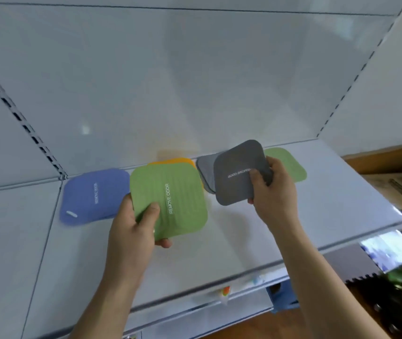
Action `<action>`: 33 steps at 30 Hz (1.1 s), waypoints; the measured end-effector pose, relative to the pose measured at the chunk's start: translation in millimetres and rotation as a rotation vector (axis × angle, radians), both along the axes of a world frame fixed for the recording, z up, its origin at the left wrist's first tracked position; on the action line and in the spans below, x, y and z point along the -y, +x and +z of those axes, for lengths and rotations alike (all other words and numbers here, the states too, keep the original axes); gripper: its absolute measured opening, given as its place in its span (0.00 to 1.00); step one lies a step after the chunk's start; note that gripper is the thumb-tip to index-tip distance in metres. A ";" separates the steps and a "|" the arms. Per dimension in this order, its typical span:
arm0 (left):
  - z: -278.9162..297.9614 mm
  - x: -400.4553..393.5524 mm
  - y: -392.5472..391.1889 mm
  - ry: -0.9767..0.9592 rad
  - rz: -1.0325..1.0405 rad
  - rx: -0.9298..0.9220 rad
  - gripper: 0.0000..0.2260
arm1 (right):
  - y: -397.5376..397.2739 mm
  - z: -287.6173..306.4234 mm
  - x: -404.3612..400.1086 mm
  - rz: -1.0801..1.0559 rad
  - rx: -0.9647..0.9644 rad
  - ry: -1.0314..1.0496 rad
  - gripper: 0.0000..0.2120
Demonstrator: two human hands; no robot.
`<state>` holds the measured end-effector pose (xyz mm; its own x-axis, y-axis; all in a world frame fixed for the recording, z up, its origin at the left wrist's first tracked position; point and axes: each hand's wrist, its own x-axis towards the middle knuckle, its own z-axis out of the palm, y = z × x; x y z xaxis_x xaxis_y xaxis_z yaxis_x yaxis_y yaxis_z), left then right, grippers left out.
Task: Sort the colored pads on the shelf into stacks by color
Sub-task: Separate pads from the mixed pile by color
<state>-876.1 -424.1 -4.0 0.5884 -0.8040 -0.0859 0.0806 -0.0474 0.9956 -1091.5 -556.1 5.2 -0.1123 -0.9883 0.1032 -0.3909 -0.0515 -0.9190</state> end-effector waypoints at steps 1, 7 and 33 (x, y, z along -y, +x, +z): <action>-0.3 1.8 0.8 0.000 0.005 -0.002 0.10 | 4.5 -1.9 11.6 0.023 -0.042 -0.004 0.08; 0.0 11.6 -4.0 0.021 0.044 0.008 0.10 | 14.2 -21.6 52.6 0.153 -0.667 -0.048 0.15; 6.2 203.0 -223.7 0.157 -0.060 0.241 0.14 | -195.1 -57.5 3.6 0.471 -0.598 -0.427 0.10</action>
<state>-1099.8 -627.1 2.2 0.5585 -0.8261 -0.0756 -0.1648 -0.1998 0.9659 -1286.6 -559.7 -52.2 0.4900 -0.7814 0.3865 -0.6529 -0.6227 -0.4313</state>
